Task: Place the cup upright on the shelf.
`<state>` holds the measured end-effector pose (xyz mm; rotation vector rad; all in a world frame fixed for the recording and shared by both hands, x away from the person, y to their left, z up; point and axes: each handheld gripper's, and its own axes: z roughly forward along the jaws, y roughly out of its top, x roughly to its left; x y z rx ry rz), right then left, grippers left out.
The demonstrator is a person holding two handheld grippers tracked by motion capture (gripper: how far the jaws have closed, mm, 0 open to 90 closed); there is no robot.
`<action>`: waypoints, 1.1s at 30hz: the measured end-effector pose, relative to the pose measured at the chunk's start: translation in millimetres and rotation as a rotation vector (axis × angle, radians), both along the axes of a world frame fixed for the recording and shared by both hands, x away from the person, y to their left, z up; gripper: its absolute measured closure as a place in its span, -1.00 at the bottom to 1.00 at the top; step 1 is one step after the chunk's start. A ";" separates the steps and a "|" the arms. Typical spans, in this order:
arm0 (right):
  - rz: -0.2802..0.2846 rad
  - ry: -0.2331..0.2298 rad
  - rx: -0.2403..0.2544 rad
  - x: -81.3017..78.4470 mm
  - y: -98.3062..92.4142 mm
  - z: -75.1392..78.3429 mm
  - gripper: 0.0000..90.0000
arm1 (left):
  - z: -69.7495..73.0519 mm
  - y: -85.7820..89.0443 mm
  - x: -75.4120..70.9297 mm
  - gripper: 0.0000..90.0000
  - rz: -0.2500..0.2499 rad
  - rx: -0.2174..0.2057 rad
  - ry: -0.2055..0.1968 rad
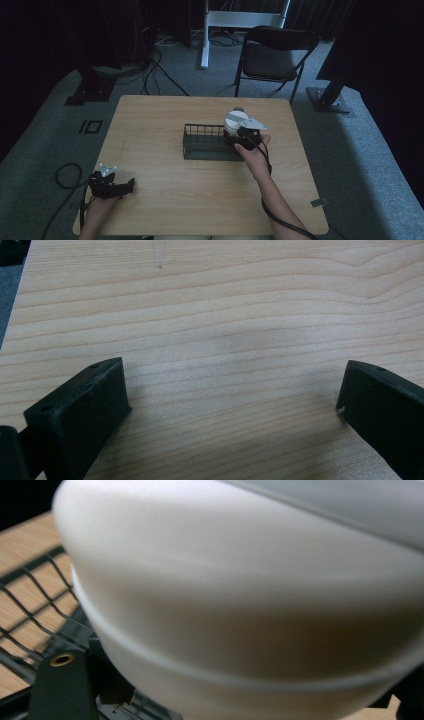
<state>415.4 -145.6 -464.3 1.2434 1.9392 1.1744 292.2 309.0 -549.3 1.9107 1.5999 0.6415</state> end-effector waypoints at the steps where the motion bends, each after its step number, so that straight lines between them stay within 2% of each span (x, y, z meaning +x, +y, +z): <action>1: 0.002 0.005 0.011 0.1 0.1 -1.5 -0.59 | 0.0 0.0 0.0 -0.99 0.000 0.001 0.000; 4: 0.005 0.012 -0.003 0.7 0.0 -4.3 -0.59 | 0.0 0.1 0.0 -0.99 -0.001 0.001 0.001; 5: 0.004 0.024 0.018 1.2 -0.4 -6.6 -0.59 | 0.0 0.1 0.0 -0.99 -0.001 0.001 0.001; 6: 0.004 0.024 0.018 1.2 -0.4 -6.6 -0.59 | 0.1 0.1 0.0 -0.99 -0.001 0.001 0.001; 9: 0.028 0.065 0.015 1.1 1.2 -11.2 -0.59 | 0.0 0.0 0.0 -0.99 0.000 0.000 0.000; 14: 0.032 0.074 0.015 1.5 2.2 -15.7 -0.59 | 0.0 0.1 0.0 -0.99 -0.001 0.001 0.001; 24: 0.056 0.040 0.011 -1.6 0.4 -21.1 -0.60 | 0.1 0.1 0.0 -0.99 -0.001 0.001 0.001; 27: 0.051 0.009 0.021 -4.5 -0.4 -21.6 -0.66 | 0.1 0.1 0.0 -0.99 -0.001 0.001 0.001; 28: 0.051 0.009 0.021 -4.5 -0.4 -21.6 -0.66 | 0.0 0.0 0.0 -0.99 -0.001 0.001 0.000; 29: 0.052 0.000 0.043 -5.7 -1.1 -20.0 -0.71 | 0.1 0.1 0.0 -0.99 -0.001 0.001 0.001; 33: 0.051 -0.006 0.047 -7.8 -2.2 -18.4 -0.72 | 0.0 0.1 0.0 -0.99 -0.001 0.001 0.001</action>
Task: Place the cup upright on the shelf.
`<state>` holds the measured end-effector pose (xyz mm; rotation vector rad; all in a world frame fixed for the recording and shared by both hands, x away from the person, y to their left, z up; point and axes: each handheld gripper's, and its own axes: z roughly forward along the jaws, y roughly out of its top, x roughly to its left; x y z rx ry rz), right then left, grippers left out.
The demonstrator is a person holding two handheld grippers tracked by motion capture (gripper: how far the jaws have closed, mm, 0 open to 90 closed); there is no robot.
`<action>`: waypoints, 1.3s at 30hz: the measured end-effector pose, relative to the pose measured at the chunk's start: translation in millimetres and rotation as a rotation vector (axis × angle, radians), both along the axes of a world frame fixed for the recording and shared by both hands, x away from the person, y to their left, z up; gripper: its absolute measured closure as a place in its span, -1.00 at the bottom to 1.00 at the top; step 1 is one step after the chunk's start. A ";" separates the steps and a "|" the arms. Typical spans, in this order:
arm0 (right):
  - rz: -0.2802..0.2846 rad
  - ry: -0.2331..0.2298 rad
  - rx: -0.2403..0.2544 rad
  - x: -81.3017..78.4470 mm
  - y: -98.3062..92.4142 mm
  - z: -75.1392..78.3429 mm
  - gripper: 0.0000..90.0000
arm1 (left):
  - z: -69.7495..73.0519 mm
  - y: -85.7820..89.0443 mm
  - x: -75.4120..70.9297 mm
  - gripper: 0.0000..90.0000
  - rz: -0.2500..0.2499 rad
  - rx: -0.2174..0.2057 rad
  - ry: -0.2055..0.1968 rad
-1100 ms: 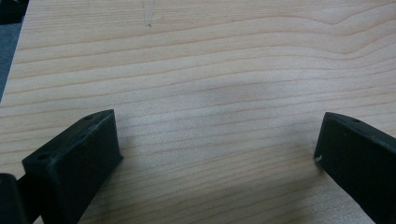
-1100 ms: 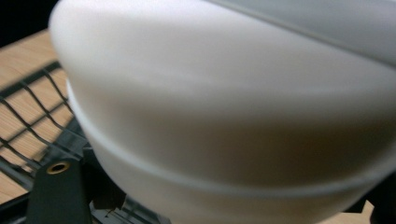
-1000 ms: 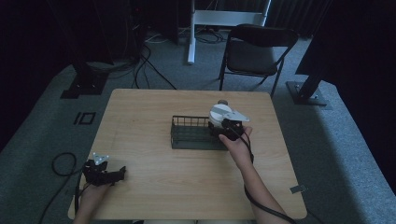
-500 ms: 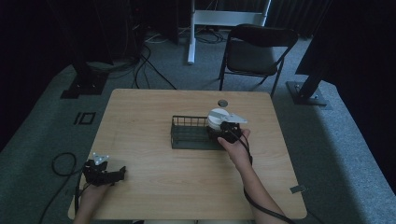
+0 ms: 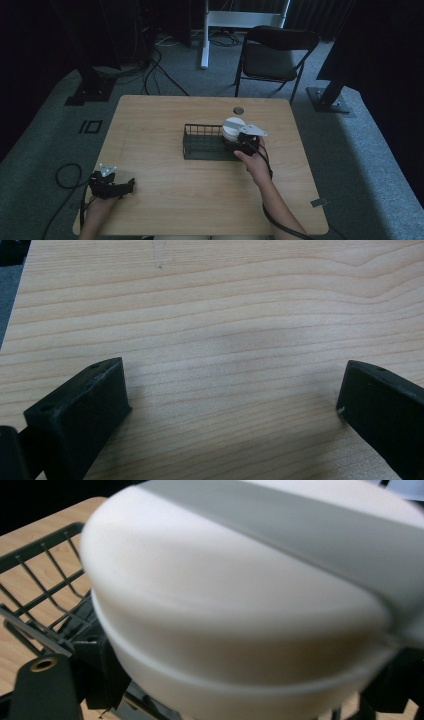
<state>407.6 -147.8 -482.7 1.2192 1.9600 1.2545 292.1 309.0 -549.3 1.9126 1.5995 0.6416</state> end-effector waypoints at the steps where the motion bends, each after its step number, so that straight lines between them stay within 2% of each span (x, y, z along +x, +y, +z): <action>1: 0.000 0.000 0.000 0.0 0.0 0.0 -0.72 | 0.0 0.0 0.0 -0.99 0.000 -0.001 0.000; 8: -0.001 -0.006 0.017 -6.7 -5.6 0.6 -0.72 | 0.0 0.0 0.0 -0.99 0.000 0.000 0.000; 11: -0.002 -0.010 0.006 -8.2 -6.2 0.8 -0.71 | 0.0 0.0 0.0 -0.99 0.000 0.000 0.000; 12: -0.002 -0.009 0.019 -10.3 -6.8 0.3 -0.71 | 0.0 0.0 0.0 -0.99 0.000 0.000 0.000; 25: -0.009 -0.033 0.015 -23.4 -16.0 2.8 -0.71 | 0.0 0.0 0.0 -0.99 0.000 0.000 0.000; 27: -0.014 -0.041 0.001 -25.6 -18.3 2.5 -0.72 | 0.0 0.0 0.0 -0.99 0.000 0.000 0.000; 30: -0.019 -0.020 0.007 -28.7 -23.8 0.5 -0.72 | 0.0 0.0 0.0 -0.99 0.000 0.000 0.000; 39: -0.020 -0.011 0.014 -42.3 -39.8 -8.8 -0.72 | 0.0 0.0 0.0 -0.99 0.000 0.000 0.000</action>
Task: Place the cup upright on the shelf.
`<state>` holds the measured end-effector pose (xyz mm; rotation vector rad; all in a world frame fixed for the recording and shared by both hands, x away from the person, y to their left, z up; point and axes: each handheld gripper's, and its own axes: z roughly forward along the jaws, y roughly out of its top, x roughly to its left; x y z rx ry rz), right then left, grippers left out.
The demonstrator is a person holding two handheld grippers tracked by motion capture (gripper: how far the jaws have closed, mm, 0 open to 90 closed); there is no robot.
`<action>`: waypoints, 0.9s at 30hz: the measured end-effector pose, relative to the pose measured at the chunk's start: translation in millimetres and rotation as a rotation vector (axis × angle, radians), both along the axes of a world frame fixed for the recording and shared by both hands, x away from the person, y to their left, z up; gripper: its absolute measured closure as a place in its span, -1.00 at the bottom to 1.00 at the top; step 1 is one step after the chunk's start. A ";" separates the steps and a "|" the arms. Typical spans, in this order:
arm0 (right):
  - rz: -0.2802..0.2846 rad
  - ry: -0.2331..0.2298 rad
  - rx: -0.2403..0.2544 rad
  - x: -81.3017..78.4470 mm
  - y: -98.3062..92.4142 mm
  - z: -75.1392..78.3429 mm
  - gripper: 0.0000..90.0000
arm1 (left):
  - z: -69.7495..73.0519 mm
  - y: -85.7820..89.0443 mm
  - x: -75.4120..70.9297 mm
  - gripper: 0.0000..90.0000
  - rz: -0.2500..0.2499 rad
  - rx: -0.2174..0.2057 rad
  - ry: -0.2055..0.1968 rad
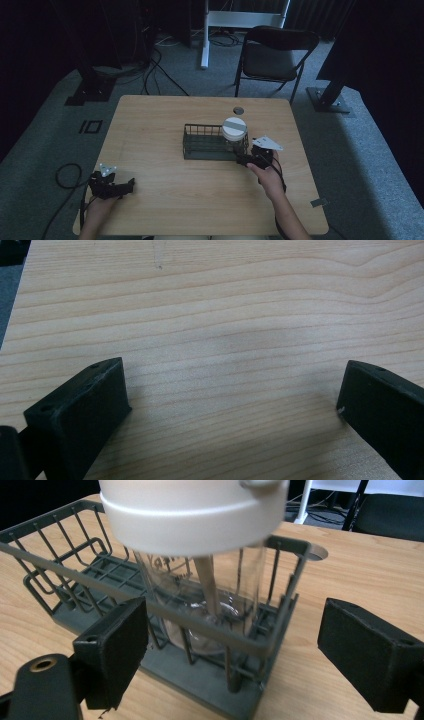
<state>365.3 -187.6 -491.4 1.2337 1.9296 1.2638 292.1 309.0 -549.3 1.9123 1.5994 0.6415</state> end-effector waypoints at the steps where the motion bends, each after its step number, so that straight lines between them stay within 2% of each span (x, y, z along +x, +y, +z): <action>1: -0.002 0.001 -0.002 -1.5 -2.0 -0.7 -0.72 | 0.0 0.0 0.0 -0.99 -0.001 0.000 0.001; 5: -0.002 0.005 0.009 -7.0 -7.3 -2.8 -0.72 | -0.1 -0.1 0.0 -0.99 0.001 -0.001 -0.001; 10: -0.035 0.017 0.006 -14.6 -21.9 -8.3 -0.72 | 0.0 0.0 0.0 -0.99 0.000 0.000 0.000; 19: -0.070 0.037 -0.022 -20.0 -39.5 -19.2 -0.72 | 0.0 0.0 0.0 -0.99 0.000 0.000 0.000; 27: -0.112 0.055 -0.021 -22.4 -54.4 -30.0 -0.72 | 0.0 -0.1 0.0 -0.99 0.000 0.000 -0.001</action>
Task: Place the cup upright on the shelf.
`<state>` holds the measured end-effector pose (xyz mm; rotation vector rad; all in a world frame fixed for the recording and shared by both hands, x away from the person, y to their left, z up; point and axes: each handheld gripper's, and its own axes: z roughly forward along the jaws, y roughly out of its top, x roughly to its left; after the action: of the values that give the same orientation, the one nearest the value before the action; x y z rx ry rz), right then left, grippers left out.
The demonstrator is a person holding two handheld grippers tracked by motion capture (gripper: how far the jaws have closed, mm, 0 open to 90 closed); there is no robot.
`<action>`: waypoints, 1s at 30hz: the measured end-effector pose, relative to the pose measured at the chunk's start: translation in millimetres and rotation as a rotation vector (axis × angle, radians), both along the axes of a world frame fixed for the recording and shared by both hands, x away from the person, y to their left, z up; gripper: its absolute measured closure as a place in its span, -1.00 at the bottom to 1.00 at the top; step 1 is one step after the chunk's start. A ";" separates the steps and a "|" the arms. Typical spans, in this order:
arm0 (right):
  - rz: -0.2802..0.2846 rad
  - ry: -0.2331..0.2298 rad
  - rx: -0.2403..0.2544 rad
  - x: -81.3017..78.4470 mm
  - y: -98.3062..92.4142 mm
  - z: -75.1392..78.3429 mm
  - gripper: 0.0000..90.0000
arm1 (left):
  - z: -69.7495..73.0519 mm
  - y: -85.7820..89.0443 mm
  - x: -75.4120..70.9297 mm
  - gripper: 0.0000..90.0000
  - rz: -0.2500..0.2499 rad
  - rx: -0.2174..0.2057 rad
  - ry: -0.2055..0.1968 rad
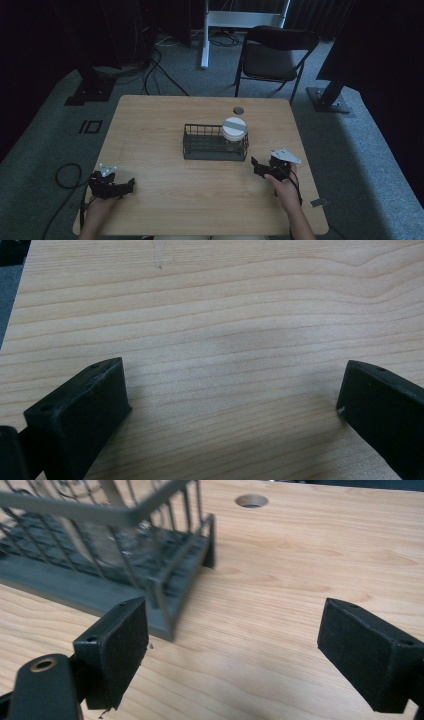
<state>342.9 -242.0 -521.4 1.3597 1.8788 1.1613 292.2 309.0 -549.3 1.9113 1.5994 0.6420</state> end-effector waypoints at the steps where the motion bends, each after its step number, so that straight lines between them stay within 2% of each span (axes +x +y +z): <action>1: -0.014 0.010 -0.005 -0.6 -3.7 -3.5 -0.71 | 0.0 0.0 0.0 -0.99 0.000 0.001 0.001; 4: -0.027 0.023 -0.027 -1.1 -7.6 -7.9 -0.71 | 0.0 0.1 0.0 -0.99 0.000 0.001 0.001; 10: -0.045 0.044 -0.024 -2.9 -16.2 -13.2 -0.71 | 0.1 0.2 -0.1 -0.99 -0.001 0.002 0.002; 18: -0.077 0.105 -0.043 -5.3 -26.5 -21.0 -0.71 | 0.0 0.1 0.0 -0.99 -0.001 0.002 0.000; 26: -0.138 0.153 -0.059 -5.6 -40.0 -26.8 -0.72 | -0.1 0.0 0.0 -0.99 0.000 0.001 -0.001; 29: -0.166 0.174 -0.028 -6.2 -45.3 -27.7 -0.73 | -0.1 0.1 0.0 -0.99 -0.001 0.001 -0.001; 30: -0.177 0.181 -0.038 -6.5 -46.6 -27.9 -0.73 | -0.1 0.1 0.0 -0.99 -0.001 0.001 -0.001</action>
<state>336.4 -288.6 -549.3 1.6202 1.8475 0.9371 292.2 309.1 -549.4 1.9120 1.5983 0.6430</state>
